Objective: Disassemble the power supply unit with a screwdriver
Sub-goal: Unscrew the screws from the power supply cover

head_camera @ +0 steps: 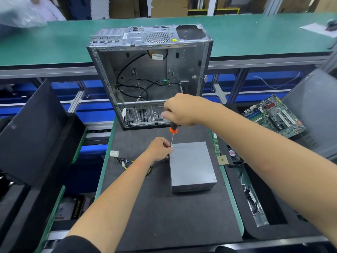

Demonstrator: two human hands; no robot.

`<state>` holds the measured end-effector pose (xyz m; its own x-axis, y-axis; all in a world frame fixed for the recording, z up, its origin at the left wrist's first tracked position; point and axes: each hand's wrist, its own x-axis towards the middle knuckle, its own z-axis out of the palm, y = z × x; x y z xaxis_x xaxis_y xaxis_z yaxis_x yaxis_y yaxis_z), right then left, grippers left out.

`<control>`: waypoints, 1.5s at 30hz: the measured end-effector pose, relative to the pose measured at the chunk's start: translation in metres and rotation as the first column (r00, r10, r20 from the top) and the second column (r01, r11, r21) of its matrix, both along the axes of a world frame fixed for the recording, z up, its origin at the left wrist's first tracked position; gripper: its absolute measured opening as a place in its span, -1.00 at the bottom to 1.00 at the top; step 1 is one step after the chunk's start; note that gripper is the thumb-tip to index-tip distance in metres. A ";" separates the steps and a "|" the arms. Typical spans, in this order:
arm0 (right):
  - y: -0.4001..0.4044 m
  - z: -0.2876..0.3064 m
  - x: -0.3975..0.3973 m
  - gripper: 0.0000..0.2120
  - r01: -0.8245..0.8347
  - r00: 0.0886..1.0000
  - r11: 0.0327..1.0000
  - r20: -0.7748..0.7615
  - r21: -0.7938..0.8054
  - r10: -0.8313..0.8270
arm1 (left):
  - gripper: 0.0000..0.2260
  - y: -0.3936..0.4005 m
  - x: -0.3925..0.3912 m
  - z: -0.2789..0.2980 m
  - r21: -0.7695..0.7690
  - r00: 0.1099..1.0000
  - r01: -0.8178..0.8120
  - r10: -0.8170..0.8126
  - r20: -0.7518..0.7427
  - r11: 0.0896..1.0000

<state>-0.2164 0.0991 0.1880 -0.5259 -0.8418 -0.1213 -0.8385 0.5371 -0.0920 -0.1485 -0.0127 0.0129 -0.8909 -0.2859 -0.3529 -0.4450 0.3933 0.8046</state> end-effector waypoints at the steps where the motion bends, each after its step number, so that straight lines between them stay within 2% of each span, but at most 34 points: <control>1: -0.001 0.000 0.000 -0.73 -0.003 1.000 1.000 0.002 -0.001 0.003 | -0.92 0.000 0.000 0.000 0.010 1.000 0.008 -0.008 -0.003 1.000; 4: 0.002 0.005 -0.002 -0.93 -0.044 0.994 0.999 0.097 -0.025 0.046 | -0.91 0.000 0.001 -0.001 0.030 1.000 0.006 -0.005 -0.018 1.000; 7: 0.006 0.009 -0.002 -0.82 -0.056 0.983 0.998 0.174 0.011 0.053 | -0.91 0.001 0.002 -0.001 0.014 1.000 -0.005 0.005 -0.026 1.000; 9: 0.005 0.008 0.001 -0.87 -0.021 0.988 0.998 0.154 0.057 0.012 | -0.91 0.002 0.002 -0.001 0.015 1.000 -0.015 0.015 -0.021 1.000; 12: 0.003 0.006 0.001 -0.73 0.073 0.987 0.993 0.133 0.097 -0.086 | -0.92 0.003 0.002 0.000 0.019 1.000 -0.022 0.022 -0.021 1.000; 16: 0.003 0.007 0.003 -0.91 -0.031 0.996 0.998 0.080 0.053 0.027 | -0.92 0.003 0.002 0.001 0.027 1.000 -0.026 0.026 -0.017 0.999; 20: 0.007 0.010 0.005 -0.87 -0.022 0.986 0.998 0.167 0.053 0.013 | -0.89 0.003 0.002 0.001 0.016 0.999 -0.021 0.022 -0.024 1.000; 24: 0.005 0.005 0.003 -0.67 0.145 0.962 0.984 0.215 0.105 -0.165 | -0.90 0.000 0.001 0.002 -0.015 1.000 0.004 -0.004 -0.019 1.000; 27: 0.003 0.002 0.001 -0.80 0.074 0.994 0.995 0.074 0.064 -0.079 | -0.88 -0.001 0.000 0.002 -0.050 0.999 0.021 -0.022 -0.024 0.999; 29: 0.005 0.004 0.000 -0.93 0.024 0.994 1.000 0.103 0.001 -0.024 | -0.85 -0.001 0.000 0.001 -0.067 0.999 0.019 -0.021 -0.033 0.998; 32: 0.007 0.007 -0.001 -0.81 -0.002 0.980 1.000 0.199 -0.007 0.003 | -0.82 -0.001 0.001 0.002 -0.119 0.998 0.044 -0.049 -0.039 0.992; 40: 0.007 -0.001 -0.004 -0.85 0.061 0.985 0.996 0.167 -0.059 -0.051 | -0.82 -0.006 0.006 0.000 -0.106 0.987 0.044 -0.060 -0.149 0.993; 45: 0.006 -0.002 -0.004 -0.86 0.070 0.984 0.994 0.170 -0.081 -0.056 | -0.87 -0.008 0.007 0.001 -0.188 0.979 0.049 -0.085 -0.187 0.981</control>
